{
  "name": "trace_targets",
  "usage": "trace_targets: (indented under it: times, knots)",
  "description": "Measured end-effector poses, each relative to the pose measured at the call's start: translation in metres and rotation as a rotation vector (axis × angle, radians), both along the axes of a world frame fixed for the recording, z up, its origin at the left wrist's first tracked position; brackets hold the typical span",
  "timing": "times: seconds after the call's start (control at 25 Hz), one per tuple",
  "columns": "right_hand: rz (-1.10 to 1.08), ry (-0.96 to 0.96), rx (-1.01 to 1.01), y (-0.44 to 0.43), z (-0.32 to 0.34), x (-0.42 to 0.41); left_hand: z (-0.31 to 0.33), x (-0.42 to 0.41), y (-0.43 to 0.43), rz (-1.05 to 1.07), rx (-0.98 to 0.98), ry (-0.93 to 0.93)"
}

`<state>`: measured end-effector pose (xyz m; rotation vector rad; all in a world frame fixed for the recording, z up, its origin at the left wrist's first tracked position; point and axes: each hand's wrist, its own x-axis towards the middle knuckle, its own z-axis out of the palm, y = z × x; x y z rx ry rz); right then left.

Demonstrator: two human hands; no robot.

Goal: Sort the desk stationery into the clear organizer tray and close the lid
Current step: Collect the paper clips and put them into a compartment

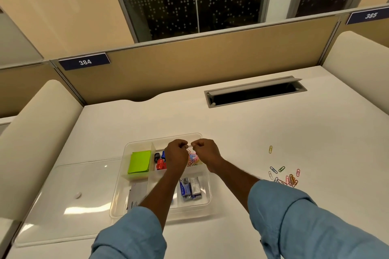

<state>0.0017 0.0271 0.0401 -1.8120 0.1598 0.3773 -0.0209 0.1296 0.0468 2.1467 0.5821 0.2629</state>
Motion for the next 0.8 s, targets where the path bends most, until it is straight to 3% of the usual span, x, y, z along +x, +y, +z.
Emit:
trace_targets:
  times: [0.2,0.44,0.64,0.8]
  knots:
    - [-0.179,-0.029,0.097,-0.026,-0.004,0.002,-0.006,-0.008,-0.038,-0.166,0.135,0.005]
    - [-0.238,-0.029,0.127,-0.067,-0.008,0.0,-0.009,-0.008,-0.071,-0.357,0.244,-0.003]
    - [-0.269,-0.095,-0.034,-0.108,-0.014,-0.004,-0.015,-0.013,-0.098,-0.517,0.279,0.058]
    - [-0.201,-0.192,-0.34,-0.151,-0.026,-0.007,-0.021,-0.012,-0.12,-0.698,0.313,0.136]
